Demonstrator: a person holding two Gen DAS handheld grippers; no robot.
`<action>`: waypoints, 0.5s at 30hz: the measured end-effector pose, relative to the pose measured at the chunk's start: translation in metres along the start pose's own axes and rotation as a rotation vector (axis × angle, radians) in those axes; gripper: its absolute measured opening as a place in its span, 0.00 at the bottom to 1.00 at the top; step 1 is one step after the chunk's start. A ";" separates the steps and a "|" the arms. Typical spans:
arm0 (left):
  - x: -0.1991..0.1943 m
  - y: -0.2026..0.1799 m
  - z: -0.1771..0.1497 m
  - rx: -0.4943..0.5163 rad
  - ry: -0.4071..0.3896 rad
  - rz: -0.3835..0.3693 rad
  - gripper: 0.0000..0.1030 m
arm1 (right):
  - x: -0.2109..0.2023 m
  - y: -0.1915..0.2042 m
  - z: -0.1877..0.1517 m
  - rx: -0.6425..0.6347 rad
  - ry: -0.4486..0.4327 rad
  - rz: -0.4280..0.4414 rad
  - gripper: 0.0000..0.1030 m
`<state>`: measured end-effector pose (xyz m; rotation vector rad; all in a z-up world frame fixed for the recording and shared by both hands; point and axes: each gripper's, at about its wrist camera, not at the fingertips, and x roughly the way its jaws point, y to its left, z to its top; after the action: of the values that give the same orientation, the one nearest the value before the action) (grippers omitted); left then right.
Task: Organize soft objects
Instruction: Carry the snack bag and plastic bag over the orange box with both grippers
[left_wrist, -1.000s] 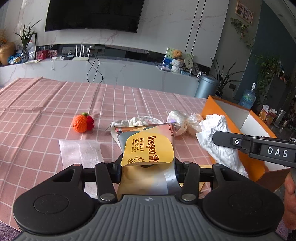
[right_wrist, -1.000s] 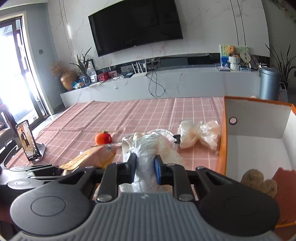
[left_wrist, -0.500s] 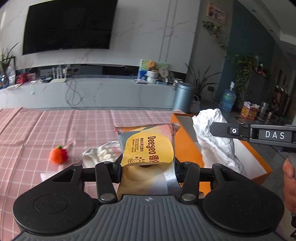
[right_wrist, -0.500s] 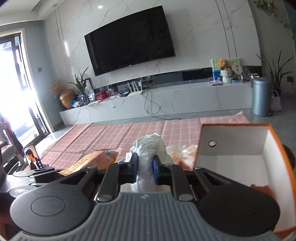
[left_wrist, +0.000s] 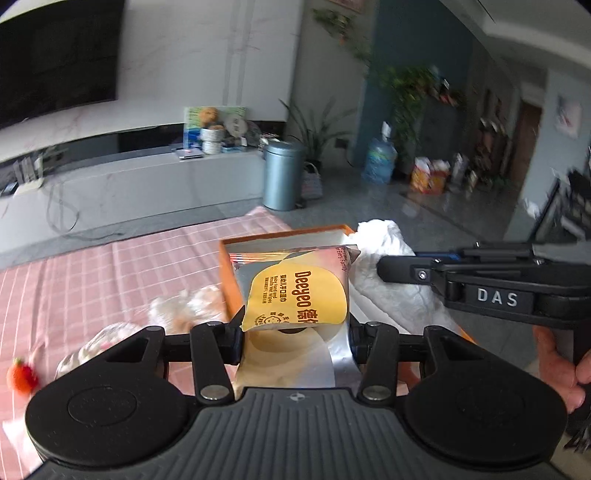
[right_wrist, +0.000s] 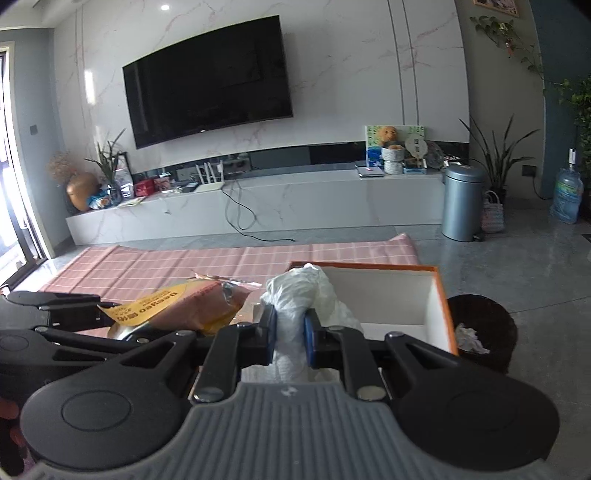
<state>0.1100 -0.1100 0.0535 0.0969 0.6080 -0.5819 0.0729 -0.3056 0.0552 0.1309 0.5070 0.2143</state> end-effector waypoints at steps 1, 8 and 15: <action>0.008 -0.005 0.001 0.026 0.015 -0.007 0.52 | 0.001 -0.006 0.000 -0.002 0.006 -0.010 0.13; 0.062 -0.027 0.005 0.135 0.128 -0.008 0.52 | 0.027 -0.052 -0.003 -0.025 0.104 -0.054 0.13; 0.107 -0.046 0.006 0.231 0.221 0.067 0.52 | 0.069 -0.077 -0.007 -0.046 0.202 -0.057 0.13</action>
<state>0.1591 -0.2025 0.0016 0.4018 0.7471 -0.5794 0.1415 -0.3631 0.0037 0.0498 0.7056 0.1846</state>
